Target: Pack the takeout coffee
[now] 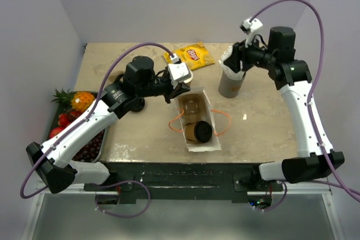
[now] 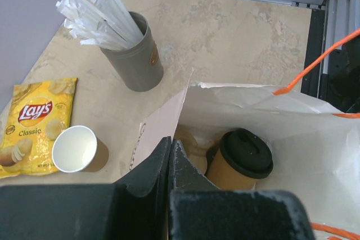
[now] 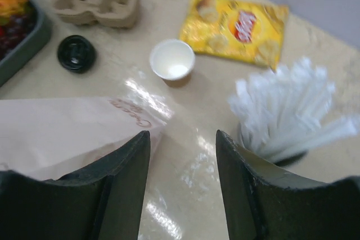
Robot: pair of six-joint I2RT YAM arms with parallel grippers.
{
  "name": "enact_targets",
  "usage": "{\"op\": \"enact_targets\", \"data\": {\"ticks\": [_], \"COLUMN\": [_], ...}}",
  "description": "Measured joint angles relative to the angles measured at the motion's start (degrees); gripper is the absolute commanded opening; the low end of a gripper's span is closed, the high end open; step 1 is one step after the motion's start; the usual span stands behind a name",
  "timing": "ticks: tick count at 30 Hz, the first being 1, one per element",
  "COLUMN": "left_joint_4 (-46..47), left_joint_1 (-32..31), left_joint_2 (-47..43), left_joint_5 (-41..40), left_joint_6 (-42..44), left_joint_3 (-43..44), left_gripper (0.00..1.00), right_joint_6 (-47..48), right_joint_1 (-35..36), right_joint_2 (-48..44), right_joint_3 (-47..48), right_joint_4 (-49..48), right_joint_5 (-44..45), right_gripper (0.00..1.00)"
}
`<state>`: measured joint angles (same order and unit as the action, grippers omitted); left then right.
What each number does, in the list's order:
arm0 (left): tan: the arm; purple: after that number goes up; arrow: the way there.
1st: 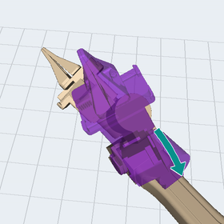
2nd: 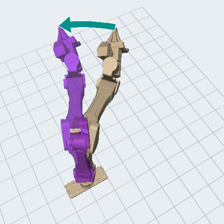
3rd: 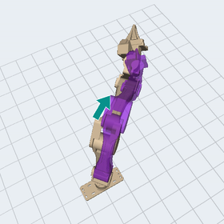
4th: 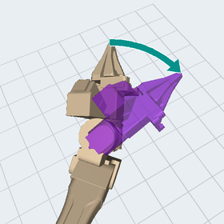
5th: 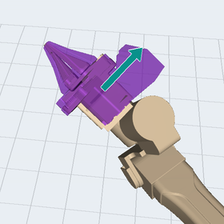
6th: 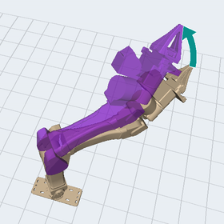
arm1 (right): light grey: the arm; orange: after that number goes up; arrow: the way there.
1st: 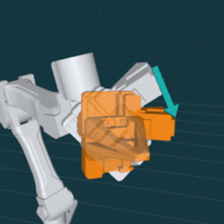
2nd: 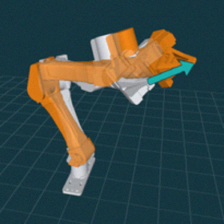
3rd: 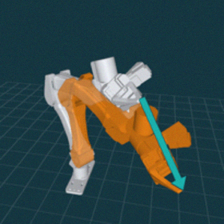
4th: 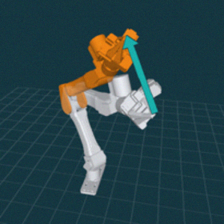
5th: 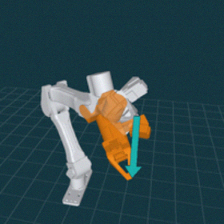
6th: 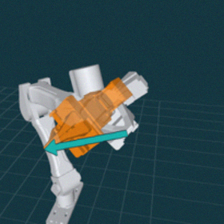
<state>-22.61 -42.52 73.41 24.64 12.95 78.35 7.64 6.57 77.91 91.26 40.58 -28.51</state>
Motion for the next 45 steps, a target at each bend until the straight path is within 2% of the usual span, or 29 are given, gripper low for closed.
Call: {"op": "enact_targets", "data": {"ticks": [4, 7, 12, 18, 27, 30, 35, 38, 42, 45], "left_joint_4": [-0.5, -0.7, -0.8, -0.9, -1.0, -1.0, -0.7, -0.7, -0.5, -0.5], "left_joint_1": [0.0, 0.0, 0.0, 0.0, 0.0, 0.0, 0.0, 0.0, 0.0, 0.0], "left_joint_2": [0.0, 0.0, 0.1, 0.1, 0.1, 0.1, -1.2, -2.5, -3.4, -3.6], "left_joint_5": [0.0, 0.0, 0.0, 0.0, 0.0, 0.1, 0.5, 1.1, 1.8, 2.2], "left_joint_6": [-0.5, -0.5, -0.6, -1.5, -1.9, -2.2, -3.0, -3.0, -3.2, -3.3], "left_joint_3": [0.7, 1.0, 1.0, 1.1, 1.2, 1.2, 0.1, -1.0, -2.0, -2.4], "left_gripper": [0.00, 0.00, 0.00, 0.00, 0.00, 0.00, 0.00, 0.00, 0.00, 0.00], "right_joint_6": [5.4, 10.8, 23.2, 35.8, 42.4, 41.8, 40.8, 40.8, 40.7, 40.5], "right_joint_1": [12.9, 21.1, 28.1, 37.0, 55.0, 58.0, 60.2, 61.1, 61.3, 61.3], "right_joint_2": [0.3, -0.5, -3.5, -5.2, 0.0, 1.4, -2.1, -3.2, -3.3, -3.2], "right_joint_3": [11.4, 14.7, 11.7, 6.7, 5.7, 3.9, -7.1, -10.5, -12.1, -13.4], "right_joint_4": [1.7, 4.2, 13.0, 21.9, 28.9, 29.5, 27.3, 26.8, 25.3, 23.9], "right_joint_5": [-4.0, -6.3, -6.9, -3.0, 9.7, 13.9, 23.1, 26.8, 30.4, 32.0], "right_gripper": [0.52, 0.49, 0.49, 0.48, 0.47, 0.48, 0.57, 0.60, 0.61, 0.58]}}
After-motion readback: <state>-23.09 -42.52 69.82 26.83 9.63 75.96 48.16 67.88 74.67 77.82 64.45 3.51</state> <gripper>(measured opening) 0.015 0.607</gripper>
